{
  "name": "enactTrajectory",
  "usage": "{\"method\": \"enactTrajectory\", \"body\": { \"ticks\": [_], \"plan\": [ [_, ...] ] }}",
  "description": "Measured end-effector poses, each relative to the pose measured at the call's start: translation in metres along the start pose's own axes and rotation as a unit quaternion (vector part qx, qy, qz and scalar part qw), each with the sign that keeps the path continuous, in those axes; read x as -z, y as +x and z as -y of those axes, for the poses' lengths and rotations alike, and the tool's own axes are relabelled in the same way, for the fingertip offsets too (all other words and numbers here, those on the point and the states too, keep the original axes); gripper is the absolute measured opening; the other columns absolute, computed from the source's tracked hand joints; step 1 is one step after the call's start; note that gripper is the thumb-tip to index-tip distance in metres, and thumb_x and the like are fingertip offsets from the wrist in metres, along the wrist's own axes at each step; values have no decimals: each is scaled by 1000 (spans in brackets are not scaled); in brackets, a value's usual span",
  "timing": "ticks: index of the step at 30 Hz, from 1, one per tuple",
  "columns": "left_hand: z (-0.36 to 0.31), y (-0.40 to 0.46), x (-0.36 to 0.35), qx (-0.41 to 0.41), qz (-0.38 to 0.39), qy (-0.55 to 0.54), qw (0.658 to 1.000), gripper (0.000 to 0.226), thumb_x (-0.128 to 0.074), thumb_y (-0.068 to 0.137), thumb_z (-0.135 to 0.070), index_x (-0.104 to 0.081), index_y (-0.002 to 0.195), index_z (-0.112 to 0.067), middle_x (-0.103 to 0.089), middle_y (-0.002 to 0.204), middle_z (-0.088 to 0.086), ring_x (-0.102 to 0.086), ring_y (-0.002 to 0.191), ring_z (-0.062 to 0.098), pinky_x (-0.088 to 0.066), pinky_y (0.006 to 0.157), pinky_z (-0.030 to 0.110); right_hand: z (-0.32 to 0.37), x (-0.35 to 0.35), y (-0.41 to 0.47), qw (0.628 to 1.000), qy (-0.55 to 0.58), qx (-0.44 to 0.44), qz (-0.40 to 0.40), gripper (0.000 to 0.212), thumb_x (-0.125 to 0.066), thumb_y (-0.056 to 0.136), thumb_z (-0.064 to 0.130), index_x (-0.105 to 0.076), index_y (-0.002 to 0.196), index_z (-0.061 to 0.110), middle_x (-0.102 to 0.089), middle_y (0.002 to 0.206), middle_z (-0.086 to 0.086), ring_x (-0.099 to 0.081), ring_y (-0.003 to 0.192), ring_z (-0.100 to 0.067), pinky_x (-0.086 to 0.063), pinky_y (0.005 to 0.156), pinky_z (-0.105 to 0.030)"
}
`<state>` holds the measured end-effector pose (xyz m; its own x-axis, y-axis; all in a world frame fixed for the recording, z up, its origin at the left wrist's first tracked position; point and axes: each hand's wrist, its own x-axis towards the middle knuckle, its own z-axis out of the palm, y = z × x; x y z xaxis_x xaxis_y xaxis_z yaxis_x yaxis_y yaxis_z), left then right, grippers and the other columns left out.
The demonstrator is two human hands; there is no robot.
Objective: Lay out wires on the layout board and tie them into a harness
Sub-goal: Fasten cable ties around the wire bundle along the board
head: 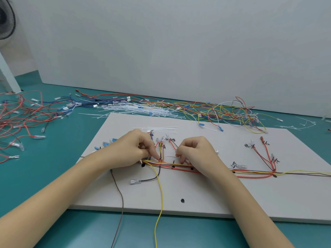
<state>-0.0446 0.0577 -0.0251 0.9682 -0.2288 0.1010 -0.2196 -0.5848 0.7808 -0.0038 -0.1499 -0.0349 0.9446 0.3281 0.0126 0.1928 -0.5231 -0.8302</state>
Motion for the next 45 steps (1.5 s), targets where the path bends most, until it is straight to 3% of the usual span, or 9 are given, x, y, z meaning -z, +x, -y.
{"method": "enactTrajectory", "body": {
  "ticks": [4,11,16,23,28,31,36,39,45],
  "plan": [
    [1,-2,0,12,-7,14,1000,43,-65,81,11,-77,67,-29,-56,67,-2,-52,61,10,-43,59,20,-1,1,-1,1000,0,-1,-5,19,-63,77,19,-72,60,16,-68,57,1,-50,52,-8,-42,51,-23],
    [-2,-2,-1,29,-8,29,999,42,-66,80,9,-78,67,-29,-63,60,-15,-58,65,13,-46,60,22,3,3,-4,999,46,21,-14,17,-66,83,11,-74,69,6,-69,60,-2,-46,45,-3,-37,44,-15],
    [-1,-4,-5,28,-43,31,998,52,-64,80,8,-76,62,-39,-70,68,4,-61,64,20,-48,59,24,6,5,-5,996,88,20,-6,13,-68,86,12,-74,76,5,-70,61,0,-46,49,-7,-40,48,-16],
    [-2,-1,-7,32,-43,61,997,53,-57,78,9,-76,62,-38,-69,67,7,-61,67,28,-51,59,30,8,5,-6,992,123,26,8,15,-70,87,16,-72,80,2,-70,61,2,-45,55,-14,-40,47,-14],
    [-2,-2,-9,26,-34,104,994,47,-54,77,11,-79,70,-28,-59,62,-10,-54,58,2,-39,52,10,8,6,-6,990,131,30,34,14,-72,86,18,-73,80,5,-71,64,0,-47,56,-12,-40,49,-14],
    [-3,-2,-7,16,-20,110,994,40,-58,80,9,-80,74,-24,-60,63,-11,-56,60,-1,-39,53,7,8,5,-6,988,146,35,40,12,-72,86,18,-73,76,10,-71,65,1,-46,50,-7,-38,47,-15],
    [1,0,-2,17,-30,51,998,29,-68,84,-2,-72,74,-29,-68,62,-8,-58,56,4,-45,55,17,7,0,-6,984,170,43,19,12,-75,83,16,-72,72,13,-58,54,5,-44,46,-7,-42,47,-18],
    [5,3,0,26,-27,9,999,17,-67,88,-7,-66,86,-24,-67,68,-1,-58,61,14,-49,61,30,8,-6,-5,979,196,52,4,8,-76,81,9,-71,76,5,-65,65,-8,-55,51,-7,-52,50,-23],
    [6,8,0,20,-26,-43,999,17,-56,96,-10,-66,92,-24,-57,74,2,-46,64,10,-39,57,23,6,-16,-4,982,175,73,-17,9,-74,81,7,-74,74,11,-72,67,-10,-63,57,-11,-46,48,-19]
  ]
}}
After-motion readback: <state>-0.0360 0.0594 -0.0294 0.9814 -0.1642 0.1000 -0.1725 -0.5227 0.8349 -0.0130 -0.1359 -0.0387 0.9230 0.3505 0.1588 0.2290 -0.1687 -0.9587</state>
